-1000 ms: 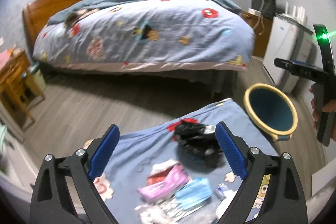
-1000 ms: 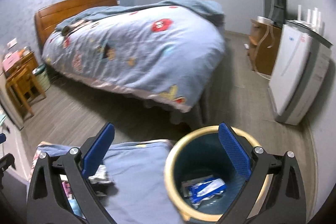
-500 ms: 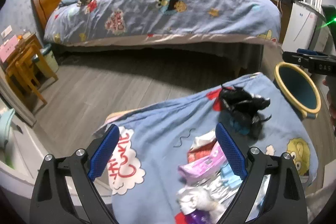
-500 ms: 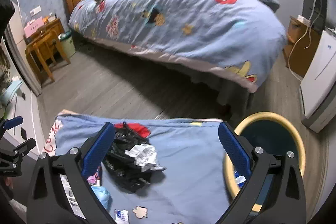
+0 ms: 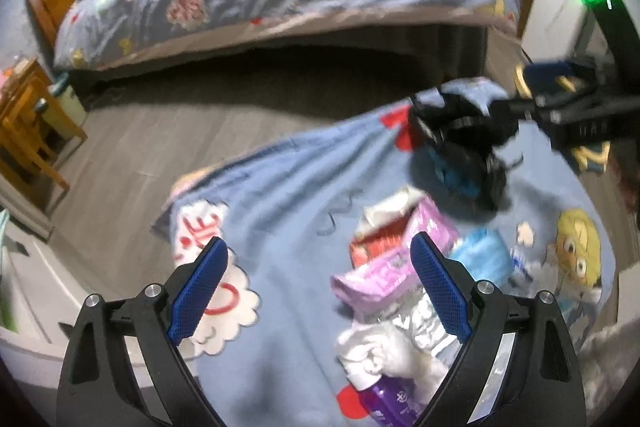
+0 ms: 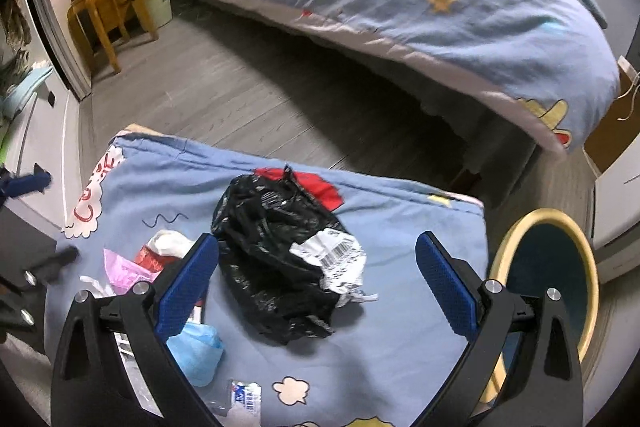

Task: Collect trash
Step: 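Grasp the pink wrapper with the left tool while the right tool grasps the black plastic bag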

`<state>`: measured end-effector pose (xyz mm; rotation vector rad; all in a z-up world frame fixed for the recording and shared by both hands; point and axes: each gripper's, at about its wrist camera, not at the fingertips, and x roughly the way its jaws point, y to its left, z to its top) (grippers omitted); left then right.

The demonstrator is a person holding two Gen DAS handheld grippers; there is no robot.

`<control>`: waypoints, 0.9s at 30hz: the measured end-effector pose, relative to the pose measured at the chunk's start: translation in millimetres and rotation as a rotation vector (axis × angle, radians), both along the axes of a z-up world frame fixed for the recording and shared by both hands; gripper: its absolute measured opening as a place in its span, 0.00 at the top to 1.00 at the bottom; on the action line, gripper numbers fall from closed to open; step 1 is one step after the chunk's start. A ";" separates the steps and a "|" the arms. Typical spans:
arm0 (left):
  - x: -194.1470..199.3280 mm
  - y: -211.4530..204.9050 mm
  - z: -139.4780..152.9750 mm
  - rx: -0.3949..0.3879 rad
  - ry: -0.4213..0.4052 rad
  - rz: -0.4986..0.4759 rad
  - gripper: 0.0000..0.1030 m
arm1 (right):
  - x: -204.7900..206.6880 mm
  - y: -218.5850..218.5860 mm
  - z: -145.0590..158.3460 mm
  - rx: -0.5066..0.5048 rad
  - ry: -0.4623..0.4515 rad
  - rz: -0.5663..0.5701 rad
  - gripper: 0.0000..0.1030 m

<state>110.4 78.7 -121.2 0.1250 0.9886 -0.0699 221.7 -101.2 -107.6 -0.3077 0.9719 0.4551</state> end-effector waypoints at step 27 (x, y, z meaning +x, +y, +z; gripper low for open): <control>7.3 -53.3 -41.2 0.070 0.166 -0.219 0.84 | -3.0 18.0 -24.5 -0.075 0.066 0.129 0.92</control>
